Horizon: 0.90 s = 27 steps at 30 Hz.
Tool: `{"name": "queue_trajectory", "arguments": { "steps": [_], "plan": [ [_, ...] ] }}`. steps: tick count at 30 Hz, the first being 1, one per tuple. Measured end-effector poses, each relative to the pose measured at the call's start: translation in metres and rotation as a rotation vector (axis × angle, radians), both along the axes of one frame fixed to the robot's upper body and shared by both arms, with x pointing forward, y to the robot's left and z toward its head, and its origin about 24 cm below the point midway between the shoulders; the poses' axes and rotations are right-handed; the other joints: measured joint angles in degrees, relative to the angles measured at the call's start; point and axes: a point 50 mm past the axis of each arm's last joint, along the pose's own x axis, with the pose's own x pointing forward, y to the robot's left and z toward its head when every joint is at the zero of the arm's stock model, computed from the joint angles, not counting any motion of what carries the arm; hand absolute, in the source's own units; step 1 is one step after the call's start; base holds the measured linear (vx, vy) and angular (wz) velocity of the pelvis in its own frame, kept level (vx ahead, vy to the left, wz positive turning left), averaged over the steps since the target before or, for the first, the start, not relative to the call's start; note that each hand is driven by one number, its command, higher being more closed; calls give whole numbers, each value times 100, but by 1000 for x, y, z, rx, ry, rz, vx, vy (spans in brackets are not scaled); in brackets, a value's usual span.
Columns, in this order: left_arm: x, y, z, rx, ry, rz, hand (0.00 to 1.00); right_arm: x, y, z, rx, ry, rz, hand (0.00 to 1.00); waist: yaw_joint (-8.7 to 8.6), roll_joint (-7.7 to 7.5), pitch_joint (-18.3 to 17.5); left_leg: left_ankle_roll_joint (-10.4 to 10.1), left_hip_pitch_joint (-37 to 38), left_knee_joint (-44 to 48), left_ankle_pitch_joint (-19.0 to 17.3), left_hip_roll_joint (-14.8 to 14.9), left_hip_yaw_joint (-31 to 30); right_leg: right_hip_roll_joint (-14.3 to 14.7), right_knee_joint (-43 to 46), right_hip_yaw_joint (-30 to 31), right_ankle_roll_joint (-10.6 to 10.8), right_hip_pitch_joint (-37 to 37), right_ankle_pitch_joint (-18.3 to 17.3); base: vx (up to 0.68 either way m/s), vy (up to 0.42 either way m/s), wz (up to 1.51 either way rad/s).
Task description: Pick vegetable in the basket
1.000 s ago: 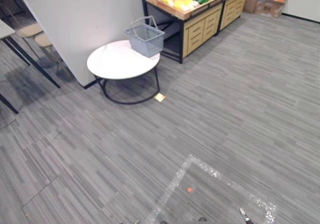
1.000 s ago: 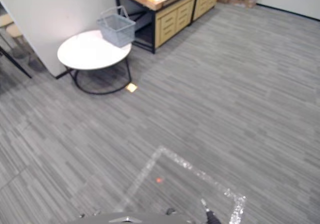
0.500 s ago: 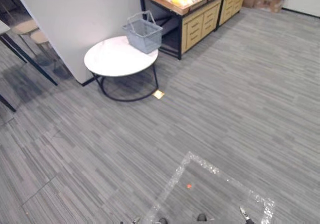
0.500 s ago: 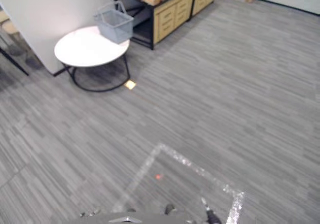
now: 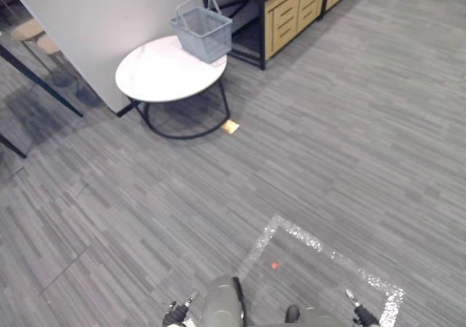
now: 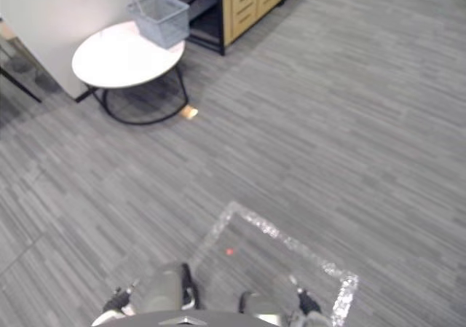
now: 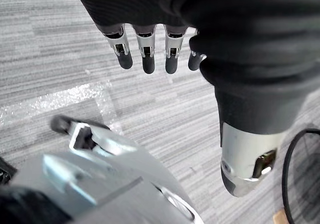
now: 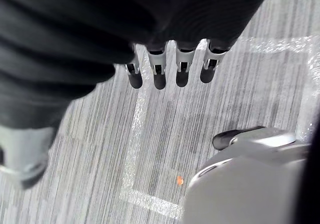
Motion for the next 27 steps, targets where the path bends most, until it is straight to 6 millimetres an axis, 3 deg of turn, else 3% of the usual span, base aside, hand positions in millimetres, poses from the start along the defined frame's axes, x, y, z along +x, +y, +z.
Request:
{"name": "queue_trajectory", "arguments": {
  "steps": [1,2,4,5,7,8,9,10,11,13,14,15,16,18,19,21,23,25,26,27],
  "plan": [
    [-3,-2,-1,-4,8,-6,0,4,1,1,-1,-8,13,0,23,7,-1,3,-36,-485,109,-28,28,-23,-56,11,44,54,-26,427,112,-24],
    [-8,-2,-2,-5,20,-3,0,10,4,2,-4,-26,45,0,27,28,2,-63,-30,-1719,513,-27,115,-26,-136,12,238,248,-109,398,123,-10],
    [-15,-2,-2,-5,35,2,0,14,6,4,-10,-43,76,0,74,53,7,-108,-71,-2556,780,11,98,-21,-144,68,401,468,-327,402,167,-18],
    [-20,-4,-3,-10,48,6,0,16,6,5,-14,-52,77,0,143,84,-10,-105,-156,-2830,850,67,94,-36,-157,153,534,617,-510,644,387,-51],
    [-26,-1,-4,-3,66,10,0,15,9,3,-5,-49,70,0,301,15,-49,32,-223,-2552,1491,59,136,-275,-226,364,695,868,-727,687,428,-55],
    [-23,4,-3,12,63,-4,0,21,15,4,11,-61,75,0,333,-169,-113,98,-379,-2282,1545,-123,137,-465,-78,534,638,747,-667,575,325,-26],
    [-20,7,-2,26,61,-27,0,25,20,4,23,-74,82,0,305,-261,-159,336,-447,-2172,1362,-285,156,-648,361,743,602,446,-442,574,319,-12],
    [-20,9,-1,30,63,-31,0,25,21,4,26,-74,84,0,291,-294,-172,448,-421,-2110,1292,-366,191,-723,592,860,637,322,-310,594,346,2],
    [-22,11,-1,33,69,-30,0,21,22,2,34,-55,83,0,291,-397,-184,637,-235,-2039,1078,-549,322,-914,1154,1074,776,198,-54,641,324,1],
    [-24,14,-1,37,77,-31,0,11,22,-2,47,-20,77,0,295,-475,-181,738,283,-1951,615,-773,451,-1042,2406,1287,1139,-116,741,634,291,-4],
    [-27,13,-1,33,88,-40,0,5,23,-3,54,-7,78,0,243,-447,-191,779,711,-2023,338,-844,447,-1041,3294,1341,1375,-371,1811,573,254,-6],
    [-26,15,-1,37,91,-75,0,0,25,-4,64,0,72,0,185,-461,-194,768,1140,-2111,71,-911,420,-1036,4345,1276,1660,-776,2153,549,238,-4],
    [-25,16,-1,40,92,-90,0,1,23,-4,57,-10,73,0,142,-457,-191,769,1337,-2146,-18,-948,414,-1058,4854,1199,1611,-1005,2123,531,191,2],
    [-19,17,0,46,81,-123,0,0,17,-2,35,-26,71,0,-40,-441,-185,781,2022,-2440,-238,-1104,271,-1131,5864,731,1128,-1590,1816,546,141,19],
    [-9,17,2,53,62,-150,0,-7,12,-2,24,-11,56,0,-89,-421,-165,779,2607,-2708,-364,-1174,168,-1190,6107,267,852,-1975,1110,571,106,26],
    [3,16,3,57,36,-159,0,-17,10,-4,26,13,27,0,-168,-364,-161,774,3077,-2854,-536,-1149,71,-1181,5742,-209,559,-2323,463,625,49,40],
    [18,7,4,44,-7,-163,0,-27,8,-6,26,34,7,0,-312,-176,-147,707,3503,-2973,-736,-994,-80,-984,4385,-671,376,-2799,256,572,-42,53],
    [31,-4,6,20,-45,-158,0,-31,6,-6,24,35,-21,0,-360,-25,-131,689,3844,-3150,-747,-845,-140,-794,2814,-748,514,-3111,399,646,-127,55],
    [40,-11,7,4,-80,-148,0,-36,7,-6,25,44,-31,0,-349,-10,-134,668,4032,-3199,-758,-758,-202,-721,1131,-677,585,-3132,915,706,-185,66],
    [40,-12,7,-1,-87,-131,0,-39,7,-7,28,50,-39,0,-332,-38,-139,614,4175,-3204,-789,-730,-213,-721,405,-597,659,-3121,1136,710,-205,65]
  ]
}}
